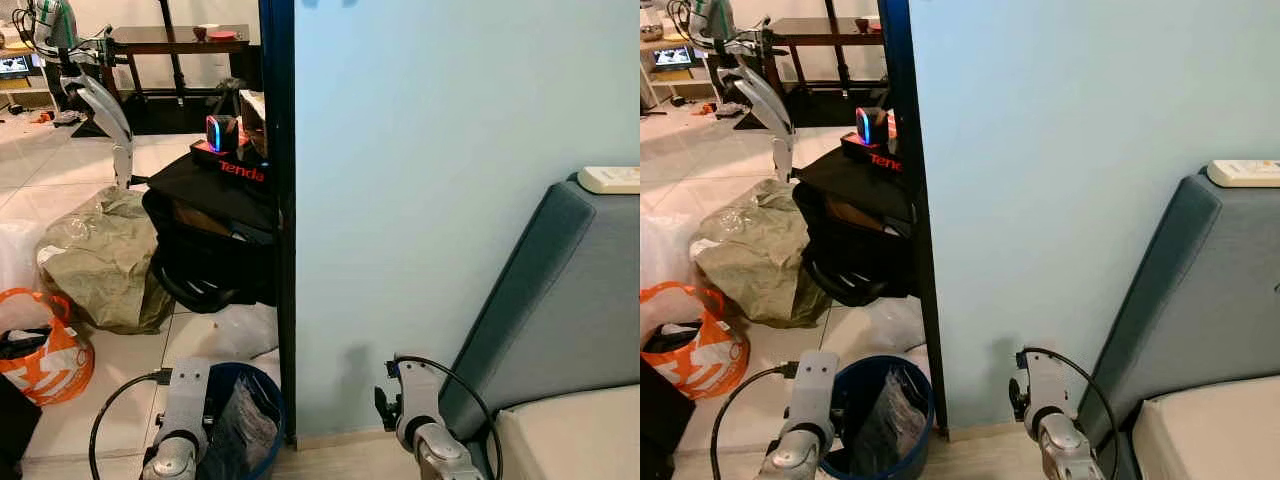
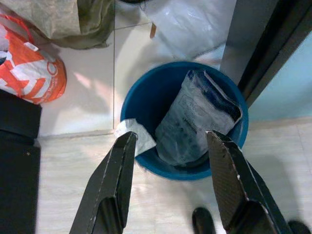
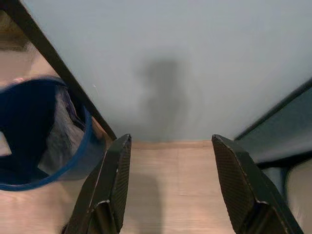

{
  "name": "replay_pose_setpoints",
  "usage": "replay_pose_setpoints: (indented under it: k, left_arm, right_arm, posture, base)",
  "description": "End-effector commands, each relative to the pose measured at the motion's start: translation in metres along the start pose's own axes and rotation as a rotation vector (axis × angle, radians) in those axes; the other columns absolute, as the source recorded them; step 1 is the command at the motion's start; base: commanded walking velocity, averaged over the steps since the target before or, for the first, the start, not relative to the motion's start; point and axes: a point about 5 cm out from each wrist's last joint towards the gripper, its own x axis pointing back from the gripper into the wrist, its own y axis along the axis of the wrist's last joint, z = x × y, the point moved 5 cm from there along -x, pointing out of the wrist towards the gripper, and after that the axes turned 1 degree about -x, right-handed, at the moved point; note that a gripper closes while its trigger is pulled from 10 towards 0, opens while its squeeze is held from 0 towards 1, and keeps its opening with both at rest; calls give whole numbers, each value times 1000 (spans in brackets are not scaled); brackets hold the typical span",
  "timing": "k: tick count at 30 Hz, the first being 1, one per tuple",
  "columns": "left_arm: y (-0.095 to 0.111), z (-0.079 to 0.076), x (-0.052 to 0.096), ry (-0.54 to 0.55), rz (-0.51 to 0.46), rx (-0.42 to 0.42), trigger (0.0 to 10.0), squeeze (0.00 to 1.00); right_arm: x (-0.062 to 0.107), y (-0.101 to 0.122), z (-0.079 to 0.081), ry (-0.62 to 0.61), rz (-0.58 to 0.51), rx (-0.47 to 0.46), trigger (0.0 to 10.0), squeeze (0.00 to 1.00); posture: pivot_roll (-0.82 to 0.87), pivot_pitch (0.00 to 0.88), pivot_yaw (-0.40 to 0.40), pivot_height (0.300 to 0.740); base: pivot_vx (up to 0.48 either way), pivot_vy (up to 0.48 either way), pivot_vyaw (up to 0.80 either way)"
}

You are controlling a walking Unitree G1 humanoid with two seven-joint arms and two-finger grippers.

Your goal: Clean up the room

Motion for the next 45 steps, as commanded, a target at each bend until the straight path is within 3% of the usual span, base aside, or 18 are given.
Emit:
replay_pose_setpoints:
  k: [1, 21, 33, 45]
  left_arm:
    - [5, -2, 1, -10, -26, -15, 10000, 0]
    - [2, -8, 7, -23, -43, -35, 10000, 0]
    - [6, -9, 6, -50, -71, -3, 10000, 0]
    - [19, -23, -2, -89, -86, -68, 10000, 0]
  right_arm:
    - [1, -4, 0, 2, 13, -7, 10000, 0]
    - [0, -6, 4, 16, 46, -15, 10000, 0]
    - [0, -8, 0, -5, 53, 7, 10000, 0]
    - [2, -6, -16, -50, 44, -10, 10000, 0]
  posture:
    - [22, 105, -6, 740]
    - [28, 108, -32, 740]
    - [23, 106, -34, 740]
    - [12, 134, 4, 740]
  base:
    - [0, 0, -800]
    - [0, 0, -800]
    - [0, 0, -800]
    - [0, 0, -800]
